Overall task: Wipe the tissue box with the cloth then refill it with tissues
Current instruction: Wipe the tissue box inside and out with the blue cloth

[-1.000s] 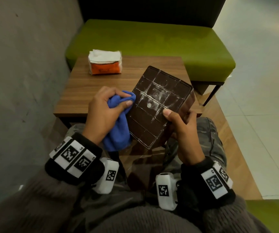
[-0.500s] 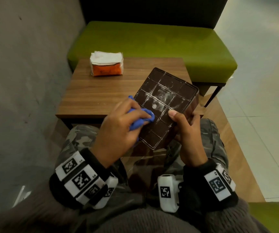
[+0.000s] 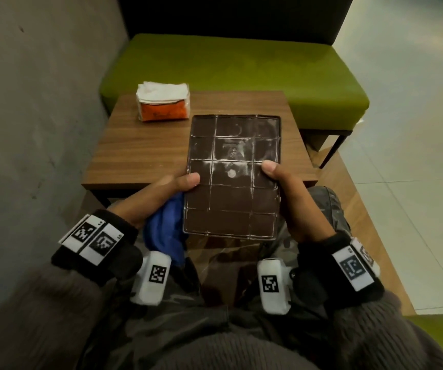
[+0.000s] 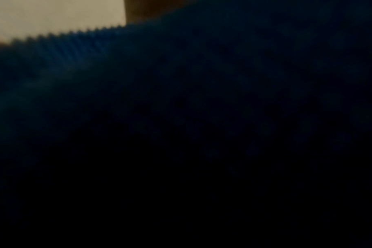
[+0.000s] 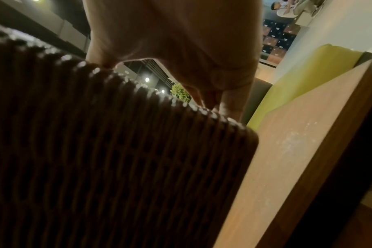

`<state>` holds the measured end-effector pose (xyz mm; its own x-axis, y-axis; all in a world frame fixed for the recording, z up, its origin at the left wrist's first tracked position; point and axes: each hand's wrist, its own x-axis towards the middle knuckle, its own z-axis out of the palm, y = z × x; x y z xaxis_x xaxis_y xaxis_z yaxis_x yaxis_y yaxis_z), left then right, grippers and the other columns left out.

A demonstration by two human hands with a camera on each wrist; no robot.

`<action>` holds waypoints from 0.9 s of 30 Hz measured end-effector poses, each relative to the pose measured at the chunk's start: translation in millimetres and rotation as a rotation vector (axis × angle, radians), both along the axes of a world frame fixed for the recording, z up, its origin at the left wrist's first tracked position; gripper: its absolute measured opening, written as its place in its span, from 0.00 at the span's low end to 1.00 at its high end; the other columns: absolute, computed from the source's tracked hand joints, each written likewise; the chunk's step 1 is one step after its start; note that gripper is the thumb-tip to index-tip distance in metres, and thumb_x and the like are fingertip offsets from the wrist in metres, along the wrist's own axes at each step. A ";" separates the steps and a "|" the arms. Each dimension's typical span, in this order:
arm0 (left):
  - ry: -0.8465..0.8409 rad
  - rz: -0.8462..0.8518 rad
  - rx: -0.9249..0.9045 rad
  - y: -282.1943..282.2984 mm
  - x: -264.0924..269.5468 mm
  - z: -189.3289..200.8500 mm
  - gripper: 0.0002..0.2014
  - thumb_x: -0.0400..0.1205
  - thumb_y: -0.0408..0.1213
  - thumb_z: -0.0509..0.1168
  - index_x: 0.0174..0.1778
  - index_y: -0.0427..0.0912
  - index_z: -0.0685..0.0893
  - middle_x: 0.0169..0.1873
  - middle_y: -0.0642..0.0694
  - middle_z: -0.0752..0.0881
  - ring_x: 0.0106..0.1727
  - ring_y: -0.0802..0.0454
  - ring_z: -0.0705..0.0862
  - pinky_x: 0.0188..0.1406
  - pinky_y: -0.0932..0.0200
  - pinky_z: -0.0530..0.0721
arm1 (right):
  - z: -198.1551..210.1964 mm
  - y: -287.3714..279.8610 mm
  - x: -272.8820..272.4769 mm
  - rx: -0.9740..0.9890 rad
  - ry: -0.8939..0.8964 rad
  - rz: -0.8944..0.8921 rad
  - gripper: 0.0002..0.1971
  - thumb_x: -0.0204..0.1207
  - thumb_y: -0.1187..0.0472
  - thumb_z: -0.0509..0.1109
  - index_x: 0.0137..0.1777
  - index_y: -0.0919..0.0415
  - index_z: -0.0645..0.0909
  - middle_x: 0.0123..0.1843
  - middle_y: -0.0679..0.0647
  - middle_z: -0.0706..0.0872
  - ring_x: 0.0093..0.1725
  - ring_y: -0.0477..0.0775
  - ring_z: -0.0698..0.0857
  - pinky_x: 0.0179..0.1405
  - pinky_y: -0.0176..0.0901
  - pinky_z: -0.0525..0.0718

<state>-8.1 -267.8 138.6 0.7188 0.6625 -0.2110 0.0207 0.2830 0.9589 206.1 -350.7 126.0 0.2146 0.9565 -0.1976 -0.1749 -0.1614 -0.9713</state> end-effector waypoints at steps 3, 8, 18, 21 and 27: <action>-0.122 0.042 -0.148 -0.1 3.9 -9.2 0.35 0.48 0.58 0.82 0.50 0.46 0.89 0.48 0.41 0.91 0.45 0.48 0.90 0.38 0.59 0.87 | 7.9 6.4 2.0 0.001 -0.058 0.043 0.42 0.65 0.32 0.72 0.77 0.52 0.71 0.64 0.53 0.88 0.58 0.51 0.90 0.54 0.49 0.87; -0.201 0.318 -0.256 -4.4 19.0 -27.6 0.43 0.51 0.68 0.76 0.57 0.43 0.86 0.41 0.42 0.89 0.41 0.46 0.88 0.44 0.53 0.86 | -4.2 6.1 -7.9 0.089 0.233 -0.008 0.74 0.42 0.29 0.84 0.86 0.48 0.47 0.80 0.56 0.71 0.77 0.57 0.75 0.73 0.58 0.77; 0.071 0.220 0.006 -5.3 15.3 -39.5 0.42 0.52 0.52 0.84 0.62 0.46 0.79 0.55 0.49 0.88 0.59 0.53 0.86 0.53 0.63 0.84 | -14.3 11.4 -20.7 0.204 0.287 -0.326 0.44 0.60 0.51 0.81 0.77 0.59 0.69 0.71 0.64 0.81 0.68 0.66 0.83 0.66 0.70 0.82; 0.189 0.681 0.136 0.4 2.6 -41.9 0.13 0.70 0.37 0.76 0.49 0.45 0.83 0.45 0.43 0.88 0.53 0.43 0.86 0.52 0.55 0.85 | -14.0 6.8 -9.0 0.228 0.249 -0.364 0.40 0.65 0.52 0.77 0.78 0.57 0.67 0.73 0.62 0.80 0.69 0.65 0.83 0.66 0.70 0.81; 0.100 0.883 0.825 -12.2 16.0 -7.8 0.10 0.78 0.32 0.69 0.55 0.36 0.83 0.49 0.44 0.82 0.49 0.67 0.80 0.52 0.73 0.75 | -11.5 8.9 -17.3 0.227 0.215 -0.372 0.52 0.65 0.50 0.75 0.86 0.53 0.50 0.80 0.60 0.72 0.71 0.60 0.81 0.67 0.68 0.81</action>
<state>7.9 -280.0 130.8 -0.0438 0.8778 0.4770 0.2136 -0.4582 0.8628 188.8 -341.8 114.5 0.5276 0.8466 -0.0703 -0.3809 0.1618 -0.9104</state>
